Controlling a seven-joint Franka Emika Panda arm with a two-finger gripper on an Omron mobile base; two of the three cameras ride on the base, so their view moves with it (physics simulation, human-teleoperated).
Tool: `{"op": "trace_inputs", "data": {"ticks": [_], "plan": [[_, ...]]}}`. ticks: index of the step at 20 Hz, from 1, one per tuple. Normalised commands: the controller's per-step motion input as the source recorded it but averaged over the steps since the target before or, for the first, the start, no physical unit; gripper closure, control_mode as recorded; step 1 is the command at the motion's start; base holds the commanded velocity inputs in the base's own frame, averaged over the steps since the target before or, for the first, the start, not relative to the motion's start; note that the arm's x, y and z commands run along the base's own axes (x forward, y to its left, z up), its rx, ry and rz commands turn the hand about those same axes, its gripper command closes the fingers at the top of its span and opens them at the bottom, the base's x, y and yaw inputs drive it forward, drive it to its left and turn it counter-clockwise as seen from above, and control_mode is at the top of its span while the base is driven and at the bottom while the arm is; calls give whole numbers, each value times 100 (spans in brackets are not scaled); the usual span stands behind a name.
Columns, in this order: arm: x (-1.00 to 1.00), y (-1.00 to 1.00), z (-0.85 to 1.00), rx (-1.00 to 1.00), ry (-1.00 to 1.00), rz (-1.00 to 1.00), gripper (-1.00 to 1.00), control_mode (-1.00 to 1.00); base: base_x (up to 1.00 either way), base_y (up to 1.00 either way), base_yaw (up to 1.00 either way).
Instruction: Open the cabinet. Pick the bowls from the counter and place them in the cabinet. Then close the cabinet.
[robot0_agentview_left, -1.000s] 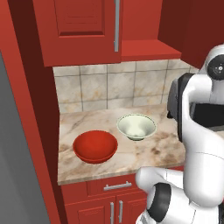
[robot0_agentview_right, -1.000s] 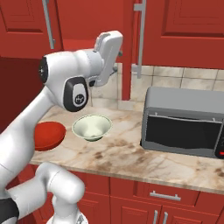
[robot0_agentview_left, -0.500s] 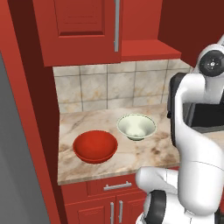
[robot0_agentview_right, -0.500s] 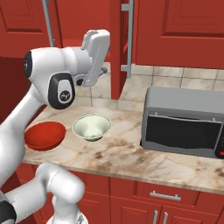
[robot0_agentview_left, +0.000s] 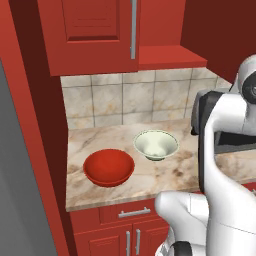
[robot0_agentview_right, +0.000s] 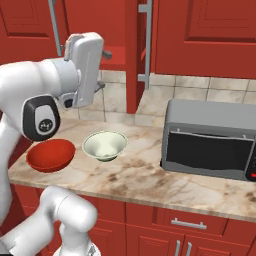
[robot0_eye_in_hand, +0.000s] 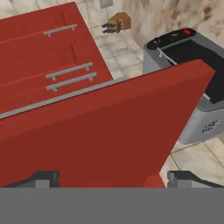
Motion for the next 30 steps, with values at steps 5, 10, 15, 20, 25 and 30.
{"op": "trace_inputs", "data": {"ticks": [5,10,15,20,25,30], "plan": [[-67,23,30,-8,22,2,-100,-100,0,0,0],[-59,26,7,-15,17,0,-100,-100,0,0,0],[-54,19,0,-17,4,0,-100,-100,0,0,0],[-55,14,0,-11,0,0,-100,-100,0,0,0],[-44,20,-2,-9,2,3,-100,-100,0,0,0],[-32,33,0,-9,5,5,-100,-100,0,0,0]]}}
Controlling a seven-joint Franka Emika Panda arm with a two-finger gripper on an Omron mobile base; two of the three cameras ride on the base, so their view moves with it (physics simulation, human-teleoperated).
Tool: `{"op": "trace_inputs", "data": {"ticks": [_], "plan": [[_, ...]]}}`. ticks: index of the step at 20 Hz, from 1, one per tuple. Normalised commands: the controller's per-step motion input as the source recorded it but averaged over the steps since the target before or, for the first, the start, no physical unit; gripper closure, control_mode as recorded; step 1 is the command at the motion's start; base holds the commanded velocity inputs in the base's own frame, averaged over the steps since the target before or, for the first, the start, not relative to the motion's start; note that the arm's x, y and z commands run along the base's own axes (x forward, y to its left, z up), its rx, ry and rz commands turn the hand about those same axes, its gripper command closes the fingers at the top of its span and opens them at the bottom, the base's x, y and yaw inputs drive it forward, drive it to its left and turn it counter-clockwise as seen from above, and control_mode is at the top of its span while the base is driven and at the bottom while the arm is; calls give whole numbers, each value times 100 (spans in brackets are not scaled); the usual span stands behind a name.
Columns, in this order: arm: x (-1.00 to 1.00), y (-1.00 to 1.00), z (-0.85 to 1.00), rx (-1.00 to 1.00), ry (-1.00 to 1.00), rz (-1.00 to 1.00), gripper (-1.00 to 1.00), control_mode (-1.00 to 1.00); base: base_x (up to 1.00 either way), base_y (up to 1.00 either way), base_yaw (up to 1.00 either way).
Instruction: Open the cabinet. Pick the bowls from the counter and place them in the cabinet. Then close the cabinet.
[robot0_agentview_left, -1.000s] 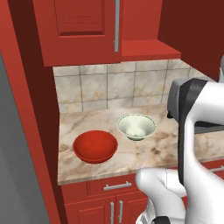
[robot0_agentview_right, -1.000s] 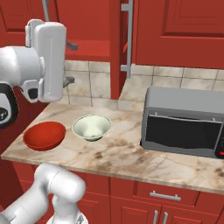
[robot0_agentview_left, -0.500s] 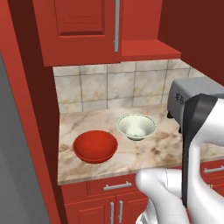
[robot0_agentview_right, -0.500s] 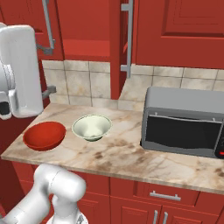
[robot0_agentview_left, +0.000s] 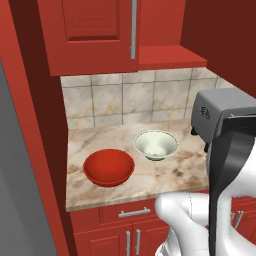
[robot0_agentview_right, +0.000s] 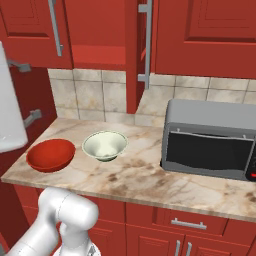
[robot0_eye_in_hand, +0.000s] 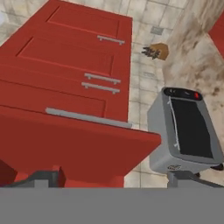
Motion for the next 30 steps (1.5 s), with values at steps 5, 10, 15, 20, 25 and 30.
{"op": "trace_inputs", "data": {"ticks": [5,10,15,20,25,30], "plan": [[-1,36,0,-16,10,0,-100,-100,0,0,0],[0,46,0,-25,9,0,-100,-100,0,0,0],[18,17,0,-27,7,0,-100,-100,0,0,0],[35,0,-13,-18,1,1,-100,-100,0,0,0],[31,0,0,-16,5,9,-100,-100,0,0,0],[29,0,0,-20,4,14,-100,-100,0,0,0]]}}
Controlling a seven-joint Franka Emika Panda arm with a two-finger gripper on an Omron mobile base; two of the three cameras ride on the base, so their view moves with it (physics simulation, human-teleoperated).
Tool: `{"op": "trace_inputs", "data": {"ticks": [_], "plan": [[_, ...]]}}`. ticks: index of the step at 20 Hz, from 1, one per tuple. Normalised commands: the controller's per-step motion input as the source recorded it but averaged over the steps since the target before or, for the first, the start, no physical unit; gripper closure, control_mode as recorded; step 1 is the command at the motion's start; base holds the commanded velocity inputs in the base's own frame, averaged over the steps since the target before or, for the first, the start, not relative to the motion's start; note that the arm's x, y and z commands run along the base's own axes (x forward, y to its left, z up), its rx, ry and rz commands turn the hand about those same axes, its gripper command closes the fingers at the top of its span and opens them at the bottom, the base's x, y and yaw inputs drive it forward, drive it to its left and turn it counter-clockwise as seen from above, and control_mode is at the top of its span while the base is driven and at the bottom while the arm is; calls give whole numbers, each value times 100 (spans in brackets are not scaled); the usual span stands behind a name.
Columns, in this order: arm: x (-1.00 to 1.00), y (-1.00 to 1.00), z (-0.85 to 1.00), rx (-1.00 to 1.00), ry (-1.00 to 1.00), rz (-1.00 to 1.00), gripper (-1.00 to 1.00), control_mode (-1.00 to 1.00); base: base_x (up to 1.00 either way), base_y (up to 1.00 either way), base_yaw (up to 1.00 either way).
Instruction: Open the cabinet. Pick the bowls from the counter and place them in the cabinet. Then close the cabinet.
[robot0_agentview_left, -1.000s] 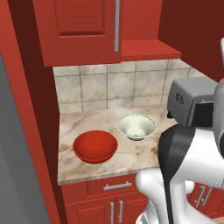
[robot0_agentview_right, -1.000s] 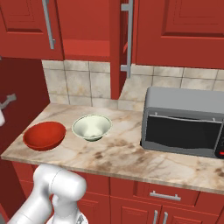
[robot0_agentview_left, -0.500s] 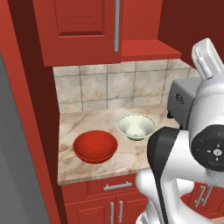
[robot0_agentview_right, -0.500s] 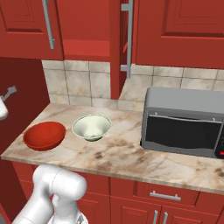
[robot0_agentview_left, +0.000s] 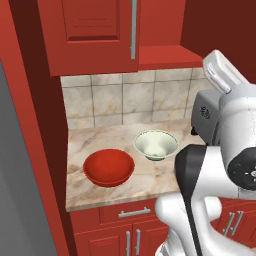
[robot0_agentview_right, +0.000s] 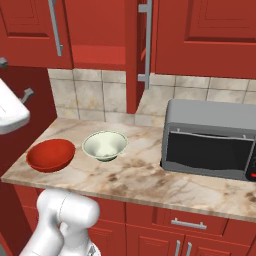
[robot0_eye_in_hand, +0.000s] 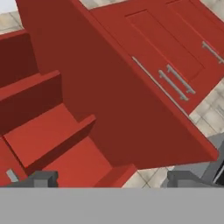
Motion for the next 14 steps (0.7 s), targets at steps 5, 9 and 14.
{"op": "trace_inputs", "data": {"ticks": [5,9,14], "plan": [[32,0,0,-20,4,16,-100,-100,0,0,0],[27,0,0,-19,2,16,-100,-100,0,0,0],[19,4,-2,-18,0,9,-100,-100,0,0,0]]}}
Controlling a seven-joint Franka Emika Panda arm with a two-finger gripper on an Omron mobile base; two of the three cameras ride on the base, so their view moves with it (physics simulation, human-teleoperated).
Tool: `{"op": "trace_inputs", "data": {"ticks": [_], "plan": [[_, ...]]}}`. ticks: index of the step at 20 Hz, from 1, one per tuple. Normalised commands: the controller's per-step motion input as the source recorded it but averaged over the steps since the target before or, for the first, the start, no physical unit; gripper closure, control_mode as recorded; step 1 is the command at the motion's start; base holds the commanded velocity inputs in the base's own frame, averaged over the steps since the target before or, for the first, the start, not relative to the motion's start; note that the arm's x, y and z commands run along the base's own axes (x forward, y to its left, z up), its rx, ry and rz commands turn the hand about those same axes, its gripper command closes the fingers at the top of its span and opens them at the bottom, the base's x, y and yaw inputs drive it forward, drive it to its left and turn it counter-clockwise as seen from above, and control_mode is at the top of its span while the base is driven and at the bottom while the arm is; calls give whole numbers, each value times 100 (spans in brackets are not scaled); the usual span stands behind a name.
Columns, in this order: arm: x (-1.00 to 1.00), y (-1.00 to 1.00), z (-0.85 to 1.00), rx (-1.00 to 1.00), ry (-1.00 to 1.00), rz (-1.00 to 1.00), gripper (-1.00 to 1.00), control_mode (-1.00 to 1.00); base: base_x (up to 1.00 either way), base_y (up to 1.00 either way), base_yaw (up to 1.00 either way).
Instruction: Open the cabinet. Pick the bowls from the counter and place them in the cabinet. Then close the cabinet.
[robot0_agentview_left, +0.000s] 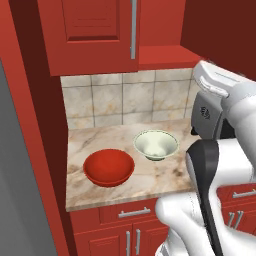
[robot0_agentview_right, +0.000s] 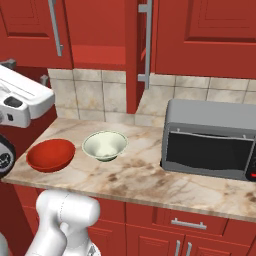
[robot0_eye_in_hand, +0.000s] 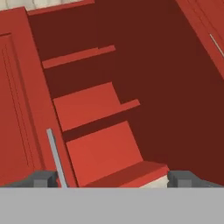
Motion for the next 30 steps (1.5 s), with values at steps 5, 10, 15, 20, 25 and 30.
{"op": "trace_inputs", "data": {"ticks": [5,10,15,20,25,30], "plan": [[9,13,-9,-12,0,1,-100,-100,0,0,0],[4,17,-2,-13,0,0,-100,-100,0,0,0],[17,23,0,-10,1,0,-100,-100,0,0,0],[20,38,-5,-6,1,0,-100,-100,0,0,0],[20,36,0,-5,0,0,-100,-100,0,0,0],[27,10,0,-3,0,0,-100,-100,0,0,0]]}}
